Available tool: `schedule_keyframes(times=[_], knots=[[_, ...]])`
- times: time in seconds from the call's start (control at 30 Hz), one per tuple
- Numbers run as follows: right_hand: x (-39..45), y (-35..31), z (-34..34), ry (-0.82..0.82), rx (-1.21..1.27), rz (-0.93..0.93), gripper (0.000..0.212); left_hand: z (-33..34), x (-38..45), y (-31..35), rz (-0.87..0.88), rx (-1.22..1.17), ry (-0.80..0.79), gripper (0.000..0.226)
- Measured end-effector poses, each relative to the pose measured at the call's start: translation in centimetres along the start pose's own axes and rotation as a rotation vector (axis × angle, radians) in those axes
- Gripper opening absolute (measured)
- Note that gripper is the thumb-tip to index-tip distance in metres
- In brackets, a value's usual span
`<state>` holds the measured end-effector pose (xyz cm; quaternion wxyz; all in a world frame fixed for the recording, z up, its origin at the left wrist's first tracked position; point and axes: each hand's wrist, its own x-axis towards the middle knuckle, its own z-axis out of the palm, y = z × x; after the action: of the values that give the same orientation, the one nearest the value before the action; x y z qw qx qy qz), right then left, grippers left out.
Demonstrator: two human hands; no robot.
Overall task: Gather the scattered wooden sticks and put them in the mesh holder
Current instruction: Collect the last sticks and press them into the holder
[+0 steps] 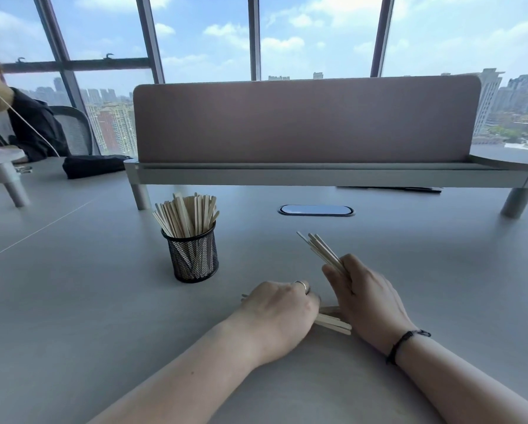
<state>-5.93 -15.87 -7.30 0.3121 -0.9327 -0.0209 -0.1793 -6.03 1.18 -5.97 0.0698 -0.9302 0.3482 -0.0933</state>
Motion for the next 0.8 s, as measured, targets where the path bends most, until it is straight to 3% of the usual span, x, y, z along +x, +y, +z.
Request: schedule_keyframes(times=[0.3,0.5,0.6,0.8], knots=[[-0.1,0.2,-0.1,-0.044,0.005,-0.062,0.042,-0.3,-0.3,-0.5,-0.193,-0.255,-0.085,0.022],[-0.2,0.1,0.0,-0.057,-0.01,-0.091,0.043,-0.3,-0.6,-0.3,-0.108,-0.101,-0.059,0.021],[0.0,0.1,0.1,-0.026,0.038,-0.075,0.047,0.0,-0.5,-0.3,-0.116,-0.085,-0.045,0.032],[0.8,-0.2,-0.5,0.004,0.259,0.04,0.05,0.6,-0.6,-1.2,-0.085,-0.193,0.307,0.048]])
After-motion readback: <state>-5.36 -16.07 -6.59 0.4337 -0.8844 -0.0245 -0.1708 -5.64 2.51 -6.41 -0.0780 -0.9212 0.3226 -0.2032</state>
